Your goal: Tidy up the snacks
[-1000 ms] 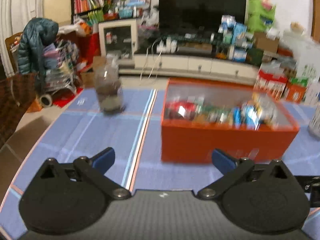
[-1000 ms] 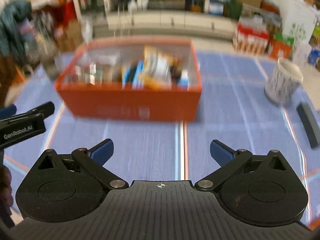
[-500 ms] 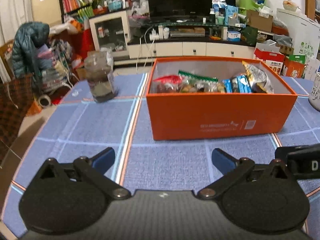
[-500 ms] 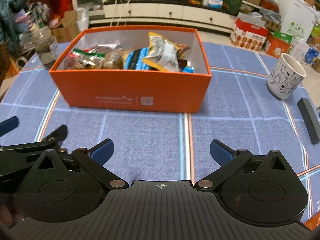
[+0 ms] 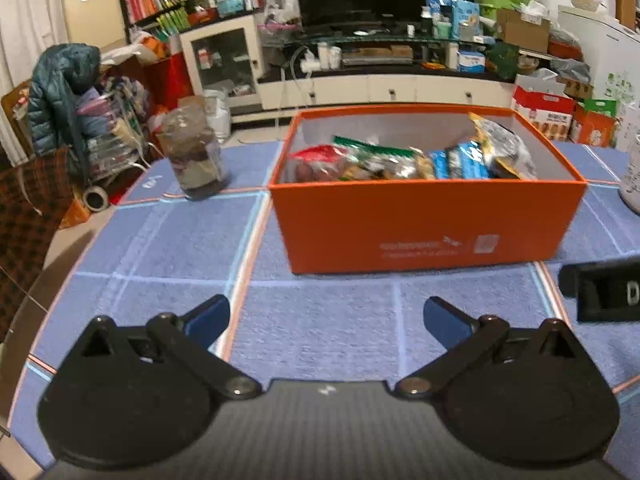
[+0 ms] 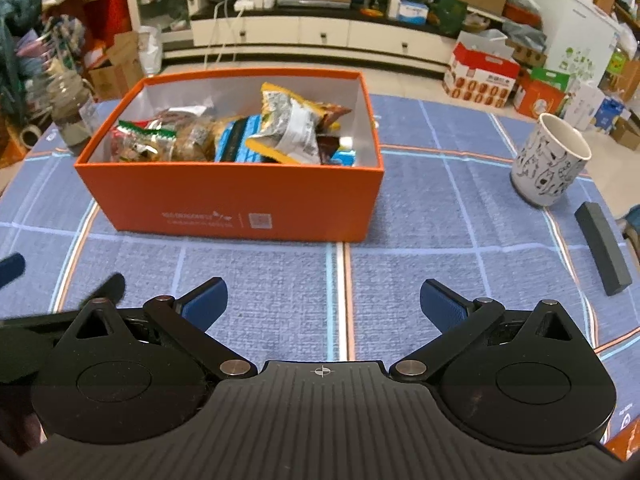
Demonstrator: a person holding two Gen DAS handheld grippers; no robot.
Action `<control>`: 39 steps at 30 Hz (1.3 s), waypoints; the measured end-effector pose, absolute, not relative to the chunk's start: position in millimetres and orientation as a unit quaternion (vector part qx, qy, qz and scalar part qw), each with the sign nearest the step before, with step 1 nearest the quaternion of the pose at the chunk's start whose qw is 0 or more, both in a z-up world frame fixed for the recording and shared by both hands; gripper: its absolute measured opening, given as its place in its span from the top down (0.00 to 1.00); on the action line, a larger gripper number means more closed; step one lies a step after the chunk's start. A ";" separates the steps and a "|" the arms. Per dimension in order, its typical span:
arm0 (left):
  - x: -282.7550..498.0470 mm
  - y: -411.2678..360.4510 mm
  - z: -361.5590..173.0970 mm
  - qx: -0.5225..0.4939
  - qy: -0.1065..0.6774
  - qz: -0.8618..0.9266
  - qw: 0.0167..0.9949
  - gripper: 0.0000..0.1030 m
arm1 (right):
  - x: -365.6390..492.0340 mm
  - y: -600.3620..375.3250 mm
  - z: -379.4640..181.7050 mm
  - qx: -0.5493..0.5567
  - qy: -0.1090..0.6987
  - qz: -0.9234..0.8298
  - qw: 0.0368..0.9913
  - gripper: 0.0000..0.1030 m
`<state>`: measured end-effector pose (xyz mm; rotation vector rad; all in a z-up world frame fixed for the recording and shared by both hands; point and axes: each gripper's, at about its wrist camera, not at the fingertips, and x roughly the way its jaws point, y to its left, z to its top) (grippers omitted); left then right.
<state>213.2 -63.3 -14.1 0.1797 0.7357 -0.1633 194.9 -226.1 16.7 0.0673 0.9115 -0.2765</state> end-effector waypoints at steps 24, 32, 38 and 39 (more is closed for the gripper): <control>208.0 -89.2 -21.4 0.091 0.380 -0.109 0.914 0.01 | 197.4 -241.7 9.4 0.045 0.446 -0.142 0.883 0.07; 208.1 -87.5 -20.2 0.093 0.378 -0.105 0.915 0.01 | 202.2 -244.0 1.2 0.035 0.464 -0.151 0.872 0.07; 207.7 -88.1 -19.6 0.095 0.379 -0.108 0.914 0.01 | 204.5 -238.9 -2.5 0.007 0.469 -0.160 0.869 0.07; 207.8 -88.2 -19.7 0.096 0.379 -0.108 0.914 0.01 | 204.8 -238.4 -2.2 0.005 0.469 -0.161 0.868 0.07</control>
